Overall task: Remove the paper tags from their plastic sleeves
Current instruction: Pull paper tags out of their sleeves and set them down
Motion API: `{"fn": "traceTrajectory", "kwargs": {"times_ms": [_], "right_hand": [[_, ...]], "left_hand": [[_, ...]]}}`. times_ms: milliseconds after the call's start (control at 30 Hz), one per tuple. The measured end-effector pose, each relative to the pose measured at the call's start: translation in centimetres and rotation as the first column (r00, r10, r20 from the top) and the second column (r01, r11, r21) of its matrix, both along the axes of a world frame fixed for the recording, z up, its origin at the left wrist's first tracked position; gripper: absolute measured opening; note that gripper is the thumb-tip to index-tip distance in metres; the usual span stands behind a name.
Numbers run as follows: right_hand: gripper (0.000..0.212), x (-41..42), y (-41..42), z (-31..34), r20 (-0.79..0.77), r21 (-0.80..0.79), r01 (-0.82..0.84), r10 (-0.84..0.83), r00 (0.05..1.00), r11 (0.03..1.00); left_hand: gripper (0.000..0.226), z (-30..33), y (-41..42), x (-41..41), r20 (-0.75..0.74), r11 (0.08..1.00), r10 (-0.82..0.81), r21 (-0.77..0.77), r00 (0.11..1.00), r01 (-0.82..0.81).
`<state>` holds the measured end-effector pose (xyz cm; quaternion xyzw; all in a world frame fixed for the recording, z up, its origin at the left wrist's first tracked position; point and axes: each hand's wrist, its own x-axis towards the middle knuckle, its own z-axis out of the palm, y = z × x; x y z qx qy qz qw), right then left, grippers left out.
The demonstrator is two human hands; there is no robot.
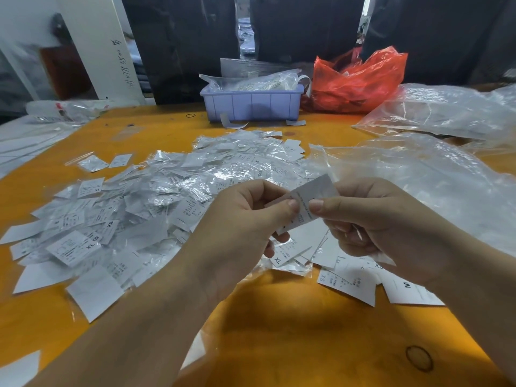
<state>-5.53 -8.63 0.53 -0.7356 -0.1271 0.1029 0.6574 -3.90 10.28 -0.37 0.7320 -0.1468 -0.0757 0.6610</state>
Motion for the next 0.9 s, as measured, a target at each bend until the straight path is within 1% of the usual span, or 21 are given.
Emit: {"fn": "traceTrajectory", "kwargs": {"times_ms": [67, 100, 133, 233, 267, 367, 633, 733, 833, 900], "right_hand": [[0.03, 0.1, -0.11, -0.03, 0.017, 0.001, 0.036, -0.036, 0.999, 0.999], [0.032, 0.1, -0.17, 0.02, 0.026, 0.001, 0.059, -0.059, 0.998, 0.998], [0.031, 0.09, -0.18, 0.06, 0.032, 0.004, 0.089, -0.089, 0.996, 0.996], [0.009, 0.06, -0.16, 0.22, 0.034, 0.086, 0.162, -0.165, 0.986, 0.983], [0.006, 0.04, -0.17, 0.25, 0.037, 0.116, 0.173, -0.178, 0.983, 0.978], [0.012, -0.06, -0.03, 0.27, 0.049, 0.153, 0.172, -0.182, 0.982, 0.973], [0.024, -0.3, 0.65, 0.28, 0.077, 0.107, 0.12, -0.129, 0.989, 0.987], [0.021, -0.28, 0.43, 0.42, 0.066, 0.103, 0.149, -0.157, 0.985, 0.983], [0.01, -0.14, -0.1, 0.57, 0.04, 0.167, 0.204, -0.213, 0.976, 0.965], [0.009, -0.1, -0.28, 0.57, 0.036, 0.194, 0.217, -0.228, 0.973, 0.957]], "left_hand": [[0.005, -0.02, -0.08, -0.03, 0.0, 1.0, -0.002, -0.006, 1.0, 0.002], [0.005, -0.01, -0.09, -0.05, -0.003, 1.0, -0.003, -0.011, 1.0, 0.003], [0.005, 0.01, -0.1, -0.05, -0.007, 1.0, -0.002, -0.017, 1.0, 0.001], [0.007, 0.03, -0.09, -0.02, -0.017, 1.0, 0.006, -0.026, 1.0, -0.006], [0.007, 0.04, -0.08, -0.02, -0.019, 0.999, 0.007, -0.032, 1.0, -0.008], [0.008, 0.05, -0.09, -0.04, -0.021, 0.999, 0.007, -0.049, 1.0, -0.008], [0.005, -0.1, -0.39, -0.13, -0.025, 0.996, -0.023, -0.083, 0.999, 0.021], [0.008, 0.04, -0.31, -0.11, -0.061, 0.993, -0.052, -0.108, 0.997, 0.045], [0.009, 0.18, -0.05, 0.04, -0.071, 0.996, -0.04, -0.08, 0.997, 0.034], [0.011, 0.21, 0.09, 0.14, -0.069, 0.997, -0.021, -0.074, 0.997, 0.016]]}}
